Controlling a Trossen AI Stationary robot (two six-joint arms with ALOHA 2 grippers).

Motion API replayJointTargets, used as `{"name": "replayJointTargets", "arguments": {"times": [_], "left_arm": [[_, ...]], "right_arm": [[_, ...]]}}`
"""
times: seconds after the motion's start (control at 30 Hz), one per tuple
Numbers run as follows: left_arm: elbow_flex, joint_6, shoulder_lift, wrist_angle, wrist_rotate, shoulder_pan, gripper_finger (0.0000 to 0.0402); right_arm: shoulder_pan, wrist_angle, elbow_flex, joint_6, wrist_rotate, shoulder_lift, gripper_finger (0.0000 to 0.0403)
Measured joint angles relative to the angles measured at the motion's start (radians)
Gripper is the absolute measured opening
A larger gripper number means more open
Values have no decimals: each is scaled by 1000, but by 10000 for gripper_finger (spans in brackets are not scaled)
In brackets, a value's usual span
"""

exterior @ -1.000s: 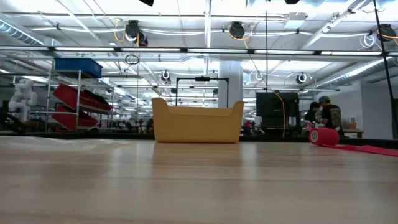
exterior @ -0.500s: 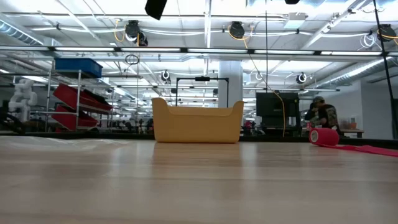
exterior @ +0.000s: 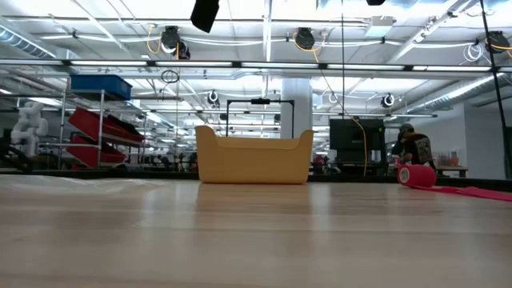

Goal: Roll bandage
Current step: Roll the green bandage

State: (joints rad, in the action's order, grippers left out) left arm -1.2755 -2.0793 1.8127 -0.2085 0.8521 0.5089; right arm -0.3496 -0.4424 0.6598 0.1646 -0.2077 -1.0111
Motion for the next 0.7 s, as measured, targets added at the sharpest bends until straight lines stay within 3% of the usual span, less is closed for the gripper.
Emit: {"name": "replayJointTargets", "arguments": {"times": [0.53,0.7], "left_arm": [[0,-30,0,-26,-54,-30,162],[0,-25,0,-39,-68,-40,143]], "right_arm": [[1,-1,0,-4,-3,0,11],[1,-1,0,-8,-4,0,11]]}}
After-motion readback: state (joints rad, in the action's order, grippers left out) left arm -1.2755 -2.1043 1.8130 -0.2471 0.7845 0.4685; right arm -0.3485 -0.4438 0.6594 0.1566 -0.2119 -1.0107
